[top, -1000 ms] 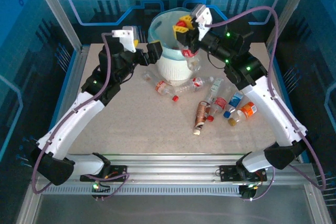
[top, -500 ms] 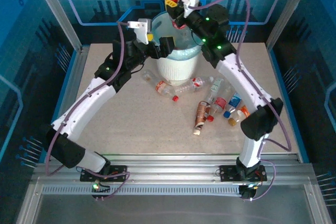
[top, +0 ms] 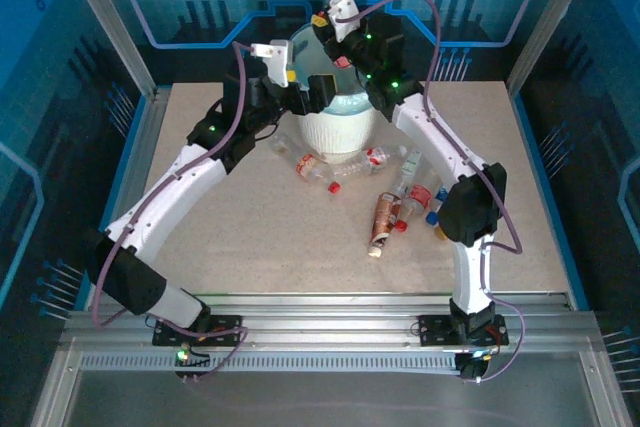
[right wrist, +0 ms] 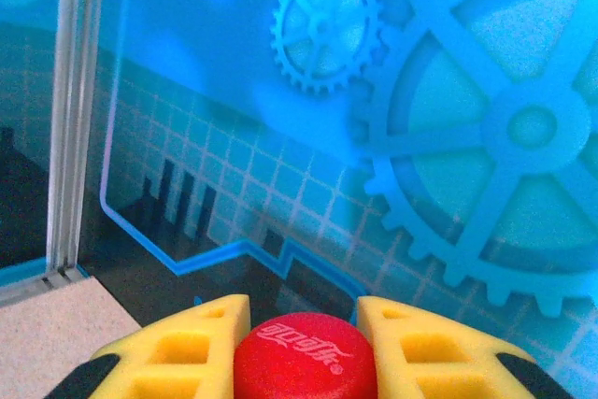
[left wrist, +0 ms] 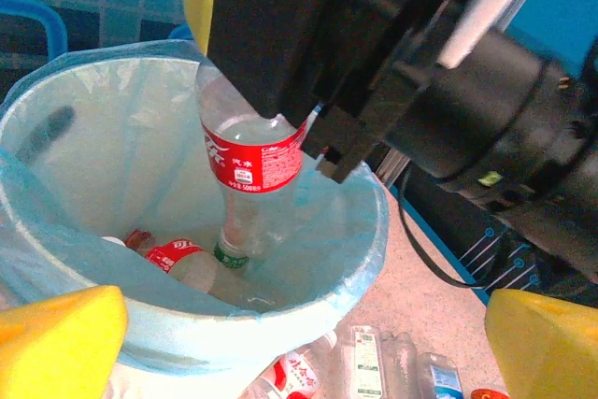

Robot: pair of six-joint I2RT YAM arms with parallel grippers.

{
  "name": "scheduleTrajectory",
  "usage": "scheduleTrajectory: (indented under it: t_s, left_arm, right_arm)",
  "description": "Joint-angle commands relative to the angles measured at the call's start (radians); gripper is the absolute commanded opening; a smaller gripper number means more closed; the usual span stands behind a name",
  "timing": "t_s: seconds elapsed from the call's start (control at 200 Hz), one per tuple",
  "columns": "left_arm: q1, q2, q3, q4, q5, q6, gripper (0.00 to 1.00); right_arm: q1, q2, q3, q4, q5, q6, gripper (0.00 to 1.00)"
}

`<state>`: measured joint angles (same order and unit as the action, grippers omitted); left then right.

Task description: Put the plastic bottles in the bin

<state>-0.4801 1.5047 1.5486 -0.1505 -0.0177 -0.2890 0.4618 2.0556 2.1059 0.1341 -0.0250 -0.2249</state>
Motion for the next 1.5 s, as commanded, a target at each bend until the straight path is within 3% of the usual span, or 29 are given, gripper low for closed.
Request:
scheduleTrajectory:
  t_s: [0.0,0.26,0.715,1.176,1.496]
  left_arm:
    - [-0.005,0.002,-0.008,0.001,0.009,-0.004,0.99]
    - [-0.004,0.002,-0.012,-0.005,-0.002,0.003,0.99]
    - [-0.004,0.015,-0.004,-0.002,-0.009,0.003,0.99]
    - [-0.003,0.002,-0.018,-0.008,-0.039,0.011,0.99]
    - [-0.003,-0.037,-0.027,-0.03,-0.062,0.039,0.99]
  right_arm:
    - [-0.022,0.057,0.064,-0.06,0.016,0.031,0.21]
    - [-0.046,0.156,0.168,-0.184,-0.002,0.098,0.31]
    - [-0.057,0.14,0.172,-0.197,0.014,0.133,0.57]
    - [-0.063,0.087,0.206,-0.231,-0.035,0.14,0.57]
    - [-0.052,0.078,0.449,-0.469,-0.168,0.209,0.59]
